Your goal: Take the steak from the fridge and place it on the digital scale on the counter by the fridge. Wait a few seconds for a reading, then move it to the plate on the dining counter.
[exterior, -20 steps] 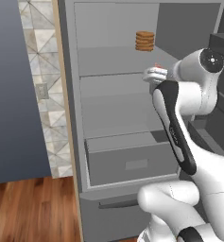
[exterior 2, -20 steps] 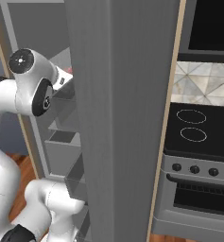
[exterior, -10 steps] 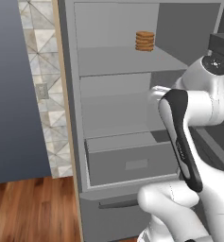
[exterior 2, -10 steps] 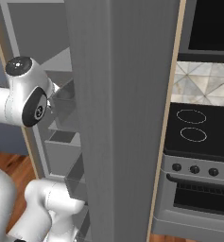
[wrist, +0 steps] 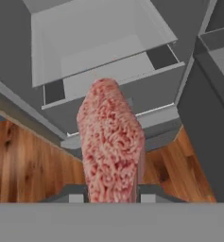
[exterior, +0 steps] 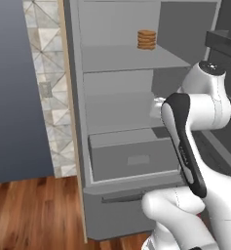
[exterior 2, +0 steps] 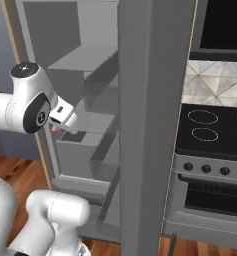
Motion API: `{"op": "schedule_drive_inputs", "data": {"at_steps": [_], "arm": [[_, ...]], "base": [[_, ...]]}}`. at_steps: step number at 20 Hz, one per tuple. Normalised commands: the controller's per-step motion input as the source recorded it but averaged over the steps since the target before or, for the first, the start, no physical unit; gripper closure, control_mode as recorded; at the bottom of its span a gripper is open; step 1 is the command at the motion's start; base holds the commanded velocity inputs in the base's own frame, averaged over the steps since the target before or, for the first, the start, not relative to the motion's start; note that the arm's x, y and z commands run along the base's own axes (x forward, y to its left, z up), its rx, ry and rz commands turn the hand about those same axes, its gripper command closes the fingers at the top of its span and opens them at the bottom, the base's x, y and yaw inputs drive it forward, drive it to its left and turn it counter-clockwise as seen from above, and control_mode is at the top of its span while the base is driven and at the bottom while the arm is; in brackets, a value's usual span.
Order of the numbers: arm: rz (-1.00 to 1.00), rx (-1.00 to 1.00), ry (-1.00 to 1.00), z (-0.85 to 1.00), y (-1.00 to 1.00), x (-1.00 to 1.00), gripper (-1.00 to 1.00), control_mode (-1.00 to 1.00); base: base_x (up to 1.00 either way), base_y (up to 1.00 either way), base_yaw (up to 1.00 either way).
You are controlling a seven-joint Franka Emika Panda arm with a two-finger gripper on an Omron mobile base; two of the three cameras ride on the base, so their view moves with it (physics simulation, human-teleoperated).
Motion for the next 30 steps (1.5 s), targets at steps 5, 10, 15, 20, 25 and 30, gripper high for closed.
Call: {"op": "schedule_drive_inputs", "data": {"at_steps": [5, 10, 15, 20, 25, 30], "arm": [[0.0, 0.0, 0.0, 0.0, 0.0, 0.0, 1.0, 1.0], [0.0, 0.0, 0.0, 0.0, 0.0, 0.0, 1.0, 1.0], [0.0, 0.0, 0.0, 0.0, 0.0, 0.0, 1.0, 1.0], [0.0, 0.0, 0.0, 0.0, 0.0, 0.0, 1.0, 1.0], [0.0, 0.0, 0.0, 0.0, 0.0, 0.0, 1.0, 1.0], [0.0, 0.0, 0.0, 0.0, 0.0, 0.0, 1.0, 1.0]], "base": [[-1.0, 0.57, -0.19], [-1.0, 0.55, -0.58], [-1.0, 0.31, -0.76], [-0.89, 0.11, -0.79], [-0.64, -0.06, -0.78], [-0.31, -0.37, -0.73]]}}
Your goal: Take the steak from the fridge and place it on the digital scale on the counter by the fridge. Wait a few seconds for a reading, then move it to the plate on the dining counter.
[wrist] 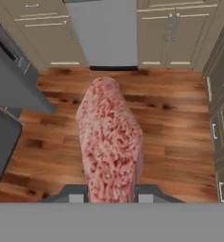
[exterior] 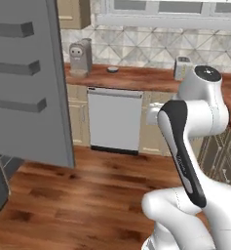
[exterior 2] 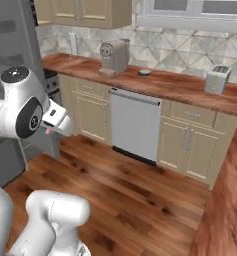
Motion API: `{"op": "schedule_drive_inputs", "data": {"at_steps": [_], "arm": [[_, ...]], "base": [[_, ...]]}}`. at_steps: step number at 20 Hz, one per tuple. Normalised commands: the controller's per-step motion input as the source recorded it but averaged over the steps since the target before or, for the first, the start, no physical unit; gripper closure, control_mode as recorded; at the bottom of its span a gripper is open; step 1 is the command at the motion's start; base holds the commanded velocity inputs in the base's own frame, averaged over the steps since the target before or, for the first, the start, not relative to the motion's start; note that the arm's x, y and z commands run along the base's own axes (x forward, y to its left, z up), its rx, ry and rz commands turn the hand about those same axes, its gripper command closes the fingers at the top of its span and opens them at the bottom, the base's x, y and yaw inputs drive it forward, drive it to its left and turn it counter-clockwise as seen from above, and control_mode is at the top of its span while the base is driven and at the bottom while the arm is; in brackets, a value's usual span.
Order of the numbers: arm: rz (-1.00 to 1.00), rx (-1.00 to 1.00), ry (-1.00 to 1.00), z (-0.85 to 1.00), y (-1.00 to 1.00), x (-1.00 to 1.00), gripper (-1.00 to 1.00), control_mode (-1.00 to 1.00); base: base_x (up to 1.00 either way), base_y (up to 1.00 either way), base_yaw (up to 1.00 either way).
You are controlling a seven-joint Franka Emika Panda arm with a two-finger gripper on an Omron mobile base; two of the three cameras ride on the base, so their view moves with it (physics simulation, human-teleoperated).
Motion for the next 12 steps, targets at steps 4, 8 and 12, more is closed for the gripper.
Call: {"op": "schedule_drive_inputs", "data": {"at_steps": [4, 8, 12], "arm": [[0.0, 0.0, 0.0, 0.0, 0.0, 0.0, 1.0, 1.0], [0.0, 0.0, 0.0, 0.0, 0.0, 0.0, 1.0, 1.0], [0.0, 0.0, 0.0, 0.0, 0.0, 0.0, 1.0, 1.0]], "base": [[0.09, -0.28, -0.58], [0.57, -0.08, -0.35], [0.83, 0.0, -0.16]]}}
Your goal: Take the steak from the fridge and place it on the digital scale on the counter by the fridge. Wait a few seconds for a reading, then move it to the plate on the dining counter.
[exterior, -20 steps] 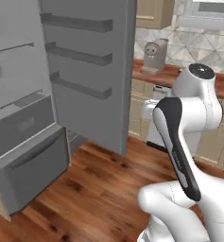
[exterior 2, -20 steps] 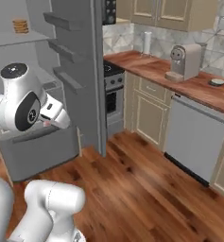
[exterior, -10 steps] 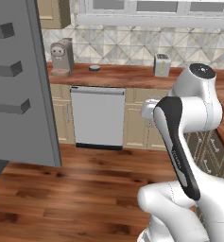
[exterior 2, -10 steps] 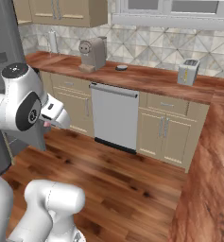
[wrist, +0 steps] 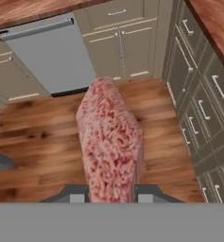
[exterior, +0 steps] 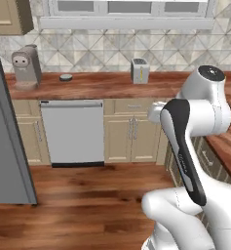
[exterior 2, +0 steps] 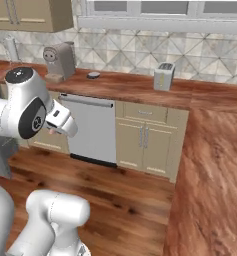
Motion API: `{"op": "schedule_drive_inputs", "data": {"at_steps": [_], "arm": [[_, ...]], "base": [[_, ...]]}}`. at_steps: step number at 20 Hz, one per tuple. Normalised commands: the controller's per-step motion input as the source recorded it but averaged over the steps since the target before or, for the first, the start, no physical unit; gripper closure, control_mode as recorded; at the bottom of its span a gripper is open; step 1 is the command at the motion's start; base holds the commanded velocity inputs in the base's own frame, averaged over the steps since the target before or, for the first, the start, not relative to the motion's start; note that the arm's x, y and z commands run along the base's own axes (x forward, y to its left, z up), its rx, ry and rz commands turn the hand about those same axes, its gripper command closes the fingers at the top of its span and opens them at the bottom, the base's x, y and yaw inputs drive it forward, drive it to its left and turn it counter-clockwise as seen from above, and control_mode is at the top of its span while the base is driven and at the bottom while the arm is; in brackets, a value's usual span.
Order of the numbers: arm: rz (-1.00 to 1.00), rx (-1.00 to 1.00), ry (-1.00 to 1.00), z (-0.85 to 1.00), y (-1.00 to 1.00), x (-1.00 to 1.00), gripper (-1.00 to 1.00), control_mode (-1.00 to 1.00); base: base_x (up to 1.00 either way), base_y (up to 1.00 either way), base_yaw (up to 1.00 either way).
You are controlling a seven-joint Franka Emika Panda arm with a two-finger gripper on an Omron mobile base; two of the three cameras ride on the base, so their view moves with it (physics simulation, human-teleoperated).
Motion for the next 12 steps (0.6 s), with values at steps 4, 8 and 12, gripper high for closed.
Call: {"op": "schedule_drive_inputs", "data": {"at_steps": [4, 8, 12], "arm": [[0.0, 0.0, 0.0, 0.0, 0.0, 0.0, 1.0, 1.0], [0.0, 0.0, 0.0, 0.0, 0.0, 0.0, 1.0, 1.0], [0.0, 0.0, 0.0, 0.0, 0.0, 0.0, 1.0, 1.0]], "base": [[0.96, 0.0, -0.09], [0.97, 0.18, -0.06], [1.0, 0.51, -0.06]]}}
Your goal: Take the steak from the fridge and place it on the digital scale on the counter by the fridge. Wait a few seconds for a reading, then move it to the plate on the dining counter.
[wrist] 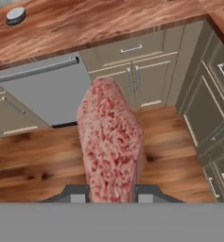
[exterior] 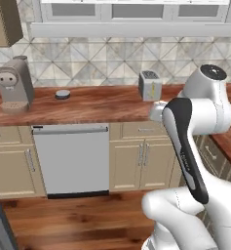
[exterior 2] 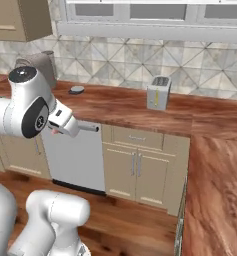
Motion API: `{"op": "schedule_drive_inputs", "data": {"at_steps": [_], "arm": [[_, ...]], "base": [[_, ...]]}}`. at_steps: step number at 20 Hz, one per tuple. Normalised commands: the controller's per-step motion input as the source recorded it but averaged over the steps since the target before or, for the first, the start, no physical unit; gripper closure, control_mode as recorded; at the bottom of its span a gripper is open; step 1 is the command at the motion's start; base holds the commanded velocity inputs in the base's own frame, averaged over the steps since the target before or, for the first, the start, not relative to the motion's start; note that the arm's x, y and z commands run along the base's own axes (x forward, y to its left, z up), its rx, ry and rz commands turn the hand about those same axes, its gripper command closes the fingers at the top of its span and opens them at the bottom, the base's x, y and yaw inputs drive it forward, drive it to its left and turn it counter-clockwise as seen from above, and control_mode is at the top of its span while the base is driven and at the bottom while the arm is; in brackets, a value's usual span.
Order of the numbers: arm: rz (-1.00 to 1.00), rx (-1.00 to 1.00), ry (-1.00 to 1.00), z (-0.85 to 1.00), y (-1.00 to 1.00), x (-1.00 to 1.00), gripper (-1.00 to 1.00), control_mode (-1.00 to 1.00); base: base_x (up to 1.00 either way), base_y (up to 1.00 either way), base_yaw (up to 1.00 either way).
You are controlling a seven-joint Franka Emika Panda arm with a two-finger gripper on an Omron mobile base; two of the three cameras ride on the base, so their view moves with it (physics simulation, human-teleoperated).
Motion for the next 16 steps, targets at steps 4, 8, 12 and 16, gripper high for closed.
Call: {"op": "schedule_drive_inputs", "data": {"at_steps": [4, 8, 12, 16], "arm": [[0.0, 0.0, 0.0, 0.0, 0.0, 0.0, 1.0, 1.0], [0.0, 0.0, 0.0, 0.0, 0.0, 0.0, 1.0, 1.0], [0.0, 0.0, 0.0, 0.0, 0.0, 0.0, 1.0, 1.0], [0.0, 0.0, 0.0, 0.0, 0.0, 0.0, 1.0, 1.0]], "base": [[0.95, 0.58, -0.04], [0.82, 0.42, -0.05], [0.65, 0.02, -0.02], [0.84, 0.04, 0.0]]}}
